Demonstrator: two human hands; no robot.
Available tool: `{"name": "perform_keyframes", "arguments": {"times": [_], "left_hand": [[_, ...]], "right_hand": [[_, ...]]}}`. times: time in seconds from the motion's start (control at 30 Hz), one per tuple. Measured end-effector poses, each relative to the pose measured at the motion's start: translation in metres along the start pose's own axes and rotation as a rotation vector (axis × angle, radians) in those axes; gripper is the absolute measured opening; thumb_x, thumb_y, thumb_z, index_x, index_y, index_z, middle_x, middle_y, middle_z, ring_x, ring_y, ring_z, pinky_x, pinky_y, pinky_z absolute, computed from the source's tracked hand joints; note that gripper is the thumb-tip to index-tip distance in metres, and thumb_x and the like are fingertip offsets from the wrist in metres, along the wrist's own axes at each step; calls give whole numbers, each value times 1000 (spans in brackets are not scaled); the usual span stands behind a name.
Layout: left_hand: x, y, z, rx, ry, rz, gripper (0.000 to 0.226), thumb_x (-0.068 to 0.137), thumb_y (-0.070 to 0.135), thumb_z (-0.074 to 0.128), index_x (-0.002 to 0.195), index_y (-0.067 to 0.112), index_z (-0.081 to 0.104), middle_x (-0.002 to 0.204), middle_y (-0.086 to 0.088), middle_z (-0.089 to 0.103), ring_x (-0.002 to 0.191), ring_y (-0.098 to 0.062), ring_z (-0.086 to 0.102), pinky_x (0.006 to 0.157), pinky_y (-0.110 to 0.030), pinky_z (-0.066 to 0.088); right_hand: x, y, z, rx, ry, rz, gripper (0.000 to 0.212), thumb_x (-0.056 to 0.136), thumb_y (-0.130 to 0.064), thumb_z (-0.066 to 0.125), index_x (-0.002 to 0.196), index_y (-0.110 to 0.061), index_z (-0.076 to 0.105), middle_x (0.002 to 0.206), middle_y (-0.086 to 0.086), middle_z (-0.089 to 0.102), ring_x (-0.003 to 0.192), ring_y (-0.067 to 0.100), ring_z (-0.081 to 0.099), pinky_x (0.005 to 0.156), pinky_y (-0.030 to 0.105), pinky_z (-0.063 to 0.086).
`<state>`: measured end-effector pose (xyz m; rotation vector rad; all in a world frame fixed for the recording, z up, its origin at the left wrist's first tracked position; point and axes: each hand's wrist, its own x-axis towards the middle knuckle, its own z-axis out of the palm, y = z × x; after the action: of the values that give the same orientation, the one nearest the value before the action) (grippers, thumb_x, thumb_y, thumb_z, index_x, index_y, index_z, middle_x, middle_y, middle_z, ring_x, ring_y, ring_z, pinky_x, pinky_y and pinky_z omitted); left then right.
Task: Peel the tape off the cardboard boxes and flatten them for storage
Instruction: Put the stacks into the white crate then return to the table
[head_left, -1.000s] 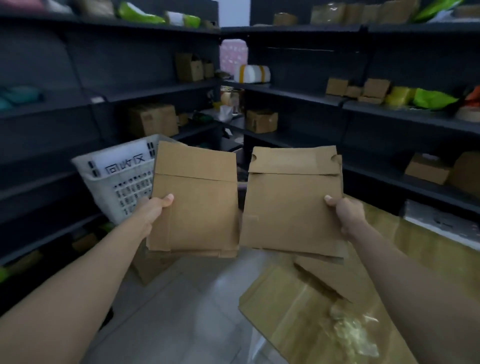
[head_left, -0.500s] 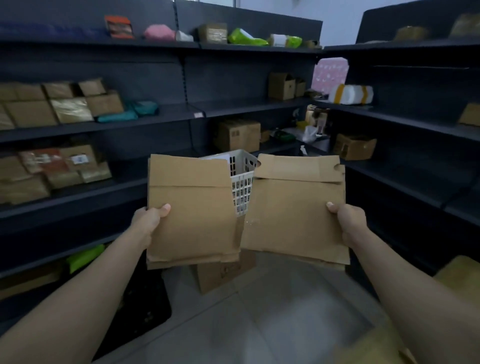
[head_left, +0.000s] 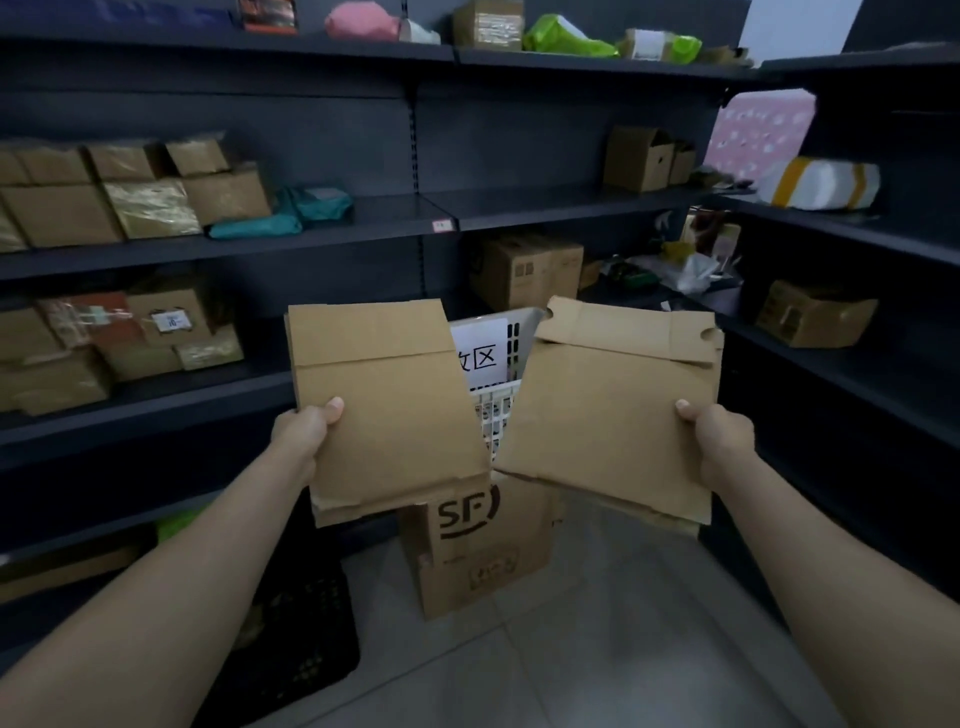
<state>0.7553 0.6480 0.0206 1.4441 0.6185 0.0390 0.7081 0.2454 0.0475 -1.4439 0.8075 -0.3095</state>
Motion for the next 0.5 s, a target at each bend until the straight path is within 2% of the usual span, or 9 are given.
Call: {"name": "perform_keyframes", "arguments": {"times": [0.1, 0.23, 0.37, 0.5], "left_hand": [[25, 5, 15, -36, 68, -9, 57, 88, 30, 66, 135, 4, 47, 129, -15, 56, 112, -34, 54, 99, -48, 42], [56, 12, 34, -80, 115, -35, 54, 89, 29, 65, 134, 4, 48, 127, -13, 57, 110, -32, 54, 96, -45, 42], [84, 20, 54, -100, 139, -42, 52, 89, 28, 64, 132, 4, 49, 125, -12, 57, 104, -29, 54, 94, -43, 42], [119, 28, 69, -107, 159, -40, 53, 88, 31, 66, 132, 7, 50, 124, -12, 59, 106, -31, 55, 97, -48, 43]], "right_hand": [[40, -14, 28, -12, -20, 7, 35, 88, -17, 64, 119, -4, 57, 110, 12, 58, 94, 29, 51, 86, 42, 42], [88, -29, 67, -19, -57, 12, 34, 89, -16, 63, 119, -2, 55, 108, 12, 57, 102, 32, 52, 84, 40, 39], [127, -40, 106, -14, -76, 23, 39, 89, -16, 63, 123, 0, 52, 107, 10, 54, 97, 31, 49, 84, 37, 37], [164, -43, 135, -30, -68, 29, 47, 87, -19, 65, 127, 0, 48, 121, 12, 56, 106, 32, 51, 87, 38, 39]]}}
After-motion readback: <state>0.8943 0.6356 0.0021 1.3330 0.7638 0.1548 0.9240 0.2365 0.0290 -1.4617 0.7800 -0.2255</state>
